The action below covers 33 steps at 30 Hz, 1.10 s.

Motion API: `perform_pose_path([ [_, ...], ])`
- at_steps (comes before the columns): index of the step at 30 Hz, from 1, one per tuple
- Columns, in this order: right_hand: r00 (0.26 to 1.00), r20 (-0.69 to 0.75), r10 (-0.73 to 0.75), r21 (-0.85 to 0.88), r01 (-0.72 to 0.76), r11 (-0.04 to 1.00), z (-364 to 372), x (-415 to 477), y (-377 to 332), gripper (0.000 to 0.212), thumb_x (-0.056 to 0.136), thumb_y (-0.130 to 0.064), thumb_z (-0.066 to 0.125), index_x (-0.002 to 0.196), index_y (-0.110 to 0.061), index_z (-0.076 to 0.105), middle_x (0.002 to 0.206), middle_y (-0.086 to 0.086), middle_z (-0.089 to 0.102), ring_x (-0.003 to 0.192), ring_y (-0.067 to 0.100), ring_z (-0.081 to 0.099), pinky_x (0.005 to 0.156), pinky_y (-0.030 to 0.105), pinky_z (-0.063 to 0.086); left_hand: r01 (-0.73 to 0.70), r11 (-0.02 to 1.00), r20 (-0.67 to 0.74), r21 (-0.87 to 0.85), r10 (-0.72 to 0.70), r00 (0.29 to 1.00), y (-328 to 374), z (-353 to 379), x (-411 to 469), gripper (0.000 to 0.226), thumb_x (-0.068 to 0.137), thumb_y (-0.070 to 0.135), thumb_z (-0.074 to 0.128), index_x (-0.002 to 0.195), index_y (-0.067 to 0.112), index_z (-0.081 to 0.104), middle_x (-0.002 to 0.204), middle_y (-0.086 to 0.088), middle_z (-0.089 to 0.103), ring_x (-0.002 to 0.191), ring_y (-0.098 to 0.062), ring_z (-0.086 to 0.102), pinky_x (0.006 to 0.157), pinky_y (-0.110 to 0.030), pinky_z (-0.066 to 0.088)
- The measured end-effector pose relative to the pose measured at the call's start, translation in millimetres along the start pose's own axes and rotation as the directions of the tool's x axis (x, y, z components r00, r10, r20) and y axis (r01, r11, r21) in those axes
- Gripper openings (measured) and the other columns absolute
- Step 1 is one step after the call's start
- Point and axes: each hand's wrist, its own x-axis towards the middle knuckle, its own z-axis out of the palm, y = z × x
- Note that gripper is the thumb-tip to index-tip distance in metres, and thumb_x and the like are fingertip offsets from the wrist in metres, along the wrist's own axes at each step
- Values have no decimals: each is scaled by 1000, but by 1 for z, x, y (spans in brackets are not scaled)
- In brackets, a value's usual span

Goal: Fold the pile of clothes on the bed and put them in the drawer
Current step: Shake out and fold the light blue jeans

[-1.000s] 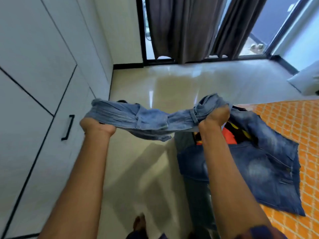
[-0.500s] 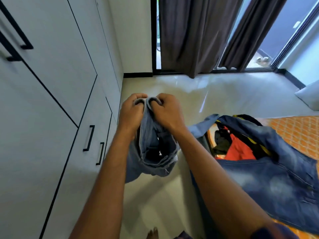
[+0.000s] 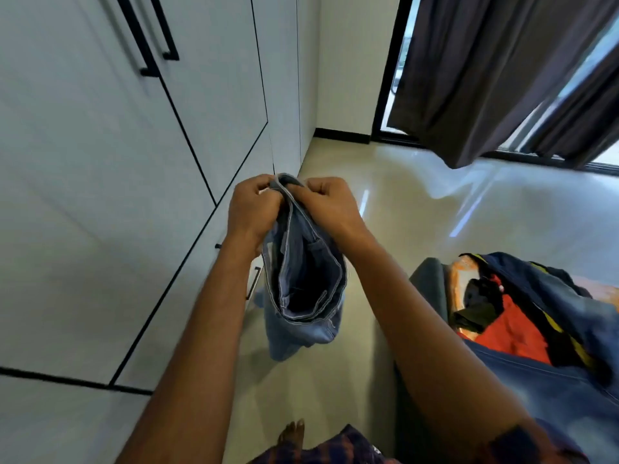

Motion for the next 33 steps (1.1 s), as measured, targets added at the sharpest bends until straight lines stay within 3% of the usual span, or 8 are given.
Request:
perform_pose_path([
  [3,999,-2,33,-30,-33,999,-16,-44,35,44,87,-42,74,128,-34,59,102,-6,69,92,7,67,82,29,57,99,995,-165,-13,-99,981,-5,8,-2,24,70,9,51,56,27,61,56,10,56,61,-17,51,62,-38,45],
  [6,992,-73,105,-279,-122,952,-34,-87,96,62,77,-40,77,131,-40,47,111,-13,67,97,6,65,82,29,56,119,990,-220,-71,-132,966,-1,21,-10,26,71,5,50,54,24,50,55,8,46,59,-18,41,57,-34,35],
  [8,907,-42,419,-24,-420,907,-43,-95,119,48,84,-28,66,129,-29,51,106,1,71,88,16,69,79,37,60,128,987,-205,-100,-147,968,2,34,-18,27,72,3,50,55,25,49,56,5,47,59,-18,42,53,-31,33],
  [10,749,88,657,346,-641,685,-50,-89,124,31,92,-14,53,123,-14,58,99,13,70,79,25,69,69,35,60,137,987,-166,-88,-150,975,4,44,-26,23,68,4,51,57,25,52,58,3,53,59,-19,49,52,-30,39],
  [17,865,-64,499,97,-492,865,-110,-37,81,18,89,-3,46,76,-13,54,58,7,47,42,17,42,40,20,34,228,972,-89,-49,-232,969,7,24,-27,22,79,-4,52,76,16,60,77,-10,65,69,-24,66,57,-38,61],
  [22,937,-86,339,-261,-350,900,-132,-9,31,19,82,-18,57,65,-17,50,59,1,46,54,19,39,50,27,28,242,969,-209,58,-225,952,5,11,-15,14,80,5,54,73,15,63,75,-11,65,77,-30,65,67,-37,58],
  [27,946,-16,324,-134,-323,937,-151,-5,8,22,86,-14,58,69,-18,46,58,-1,37,44,11,29,42,22,21,191,981,-125,21,-187,974,5,9,-12,21,83,2,49,84,16,65,78,-9,63,70,-22,60,67,-35,50],
  [33,925,-315,213,-349,-322,880,-167,9,20,9,75,-18,56,73,-16,65,66,0,59,70,22,56,66,34,49,143,955,-24,261,-141,990,7,35,6,19,78,16,51,84,11,69,77,-14,71,75,-33,68,70,-44,55],
])
